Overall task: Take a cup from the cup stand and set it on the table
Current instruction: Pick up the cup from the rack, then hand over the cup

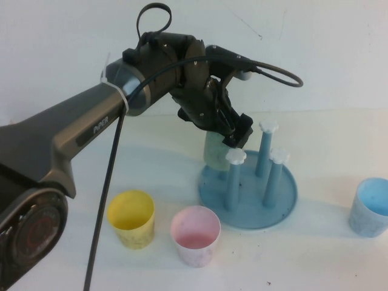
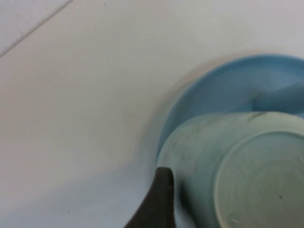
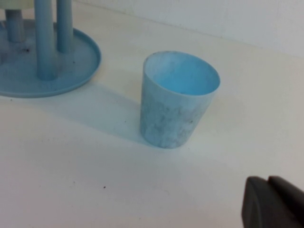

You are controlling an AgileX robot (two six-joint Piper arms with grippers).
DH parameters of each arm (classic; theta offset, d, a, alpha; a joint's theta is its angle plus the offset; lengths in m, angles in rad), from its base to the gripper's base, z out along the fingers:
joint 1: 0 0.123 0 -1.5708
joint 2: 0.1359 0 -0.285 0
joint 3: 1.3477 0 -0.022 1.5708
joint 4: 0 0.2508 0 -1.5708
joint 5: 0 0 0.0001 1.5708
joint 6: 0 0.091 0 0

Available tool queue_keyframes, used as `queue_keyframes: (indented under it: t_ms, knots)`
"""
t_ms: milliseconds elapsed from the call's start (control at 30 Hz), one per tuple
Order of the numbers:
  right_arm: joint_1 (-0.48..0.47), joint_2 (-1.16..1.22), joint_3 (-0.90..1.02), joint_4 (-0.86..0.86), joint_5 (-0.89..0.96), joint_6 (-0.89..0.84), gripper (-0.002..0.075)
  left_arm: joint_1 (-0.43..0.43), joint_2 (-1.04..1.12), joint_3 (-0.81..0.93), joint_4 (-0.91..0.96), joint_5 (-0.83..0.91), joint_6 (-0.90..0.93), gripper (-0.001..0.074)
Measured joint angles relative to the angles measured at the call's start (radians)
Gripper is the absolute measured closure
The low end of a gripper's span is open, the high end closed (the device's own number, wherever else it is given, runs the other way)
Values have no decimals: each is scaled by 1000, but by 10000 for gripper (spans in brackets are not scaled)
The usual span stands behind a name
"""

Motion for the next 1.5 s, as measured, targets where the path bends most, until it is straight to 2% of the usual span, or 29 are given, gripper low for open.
queue_keyframes:
  t_ms: [167, 333, 667, 1033, 1100, 1167, 1367, 1500]
  knots:
    - [0, 0, 0, 0, 0, 0, 727, 0, 18, 0, -2, 6, -4, 57]
    - [0, 0, 0, 0, 0, 0, 727, 0, 21, 0, -10, -6, -8, 163]
    - [0, 0, 0, 0, 0, 0, 727, 0, -2, 0, -54, -7, -10, 163]
    - [0, 0, 0, 3, 0, -7, 727, 0, -228, 0, -35, 39, 2, 163]
    - [0, 0, 0, 57, 0, -4, 727, 0, -277, 0, -33, 65, 4, 163]
    - [0, 0, 0, 191, 0, 34, 727, 0, -320, 0, -40, 96, 2, 163]
    - [0, 0, 2, 821, -20, 177, 727, 0, -397, -2, -111, 327, 20, 163]
    - [0, 0, 2, 943, -108, 68, 727, 5, -410, 62, -181, 364, 20, 163]
